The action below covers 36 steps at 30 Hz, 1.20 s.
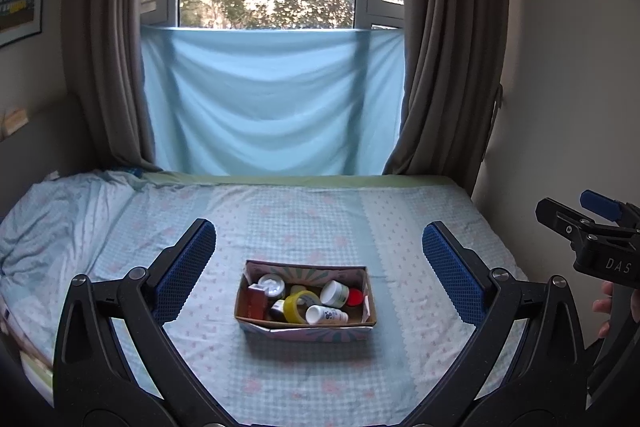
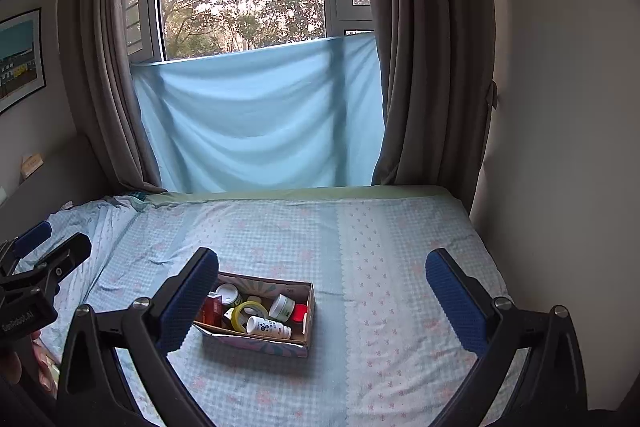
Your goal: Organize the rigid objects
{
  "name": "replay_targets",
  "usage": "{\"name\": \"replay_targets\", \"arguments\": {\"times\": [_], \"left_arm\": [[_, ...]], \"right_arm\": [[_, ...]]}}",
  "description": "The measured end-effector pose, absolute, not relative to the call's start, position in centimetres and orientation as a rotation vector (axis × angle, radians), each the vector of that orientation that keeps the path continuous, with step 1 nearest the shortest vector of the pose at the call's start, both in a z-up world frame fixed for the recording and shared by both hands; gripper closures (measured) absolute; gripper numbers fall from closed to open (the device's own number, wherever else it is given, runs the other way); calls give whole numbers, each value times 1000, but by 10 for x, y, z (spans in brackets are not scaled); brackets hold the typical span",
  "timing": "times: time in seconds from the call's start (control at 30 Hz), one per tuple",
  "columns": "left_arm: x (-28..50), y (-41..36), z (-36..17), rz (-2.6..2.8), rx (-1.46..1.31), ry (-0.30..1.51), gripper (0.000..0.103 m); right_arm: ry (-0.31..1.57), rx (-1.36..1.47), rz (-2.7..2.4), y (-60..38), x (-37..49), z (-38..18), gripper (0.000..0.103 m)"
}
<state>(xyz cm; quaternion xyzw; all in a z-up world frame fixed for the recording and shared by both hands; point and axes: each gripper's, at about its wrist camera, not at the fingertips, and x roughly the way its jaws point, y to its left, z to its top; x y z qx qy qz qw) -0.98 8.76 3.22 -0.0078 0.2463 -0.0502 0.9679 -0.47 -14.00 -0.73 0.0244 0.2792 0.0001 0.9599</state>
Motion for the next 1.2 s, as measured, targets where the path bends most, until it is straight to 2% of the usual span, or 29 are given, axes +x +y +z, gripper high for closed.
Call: {"name": "replay_targets", "arguments": {"times": [1.2], "left_arm": [[2,82,32,-74,27,483,0]], "right_arm": [[568,45,-22,-139,9,-7,0]]}}
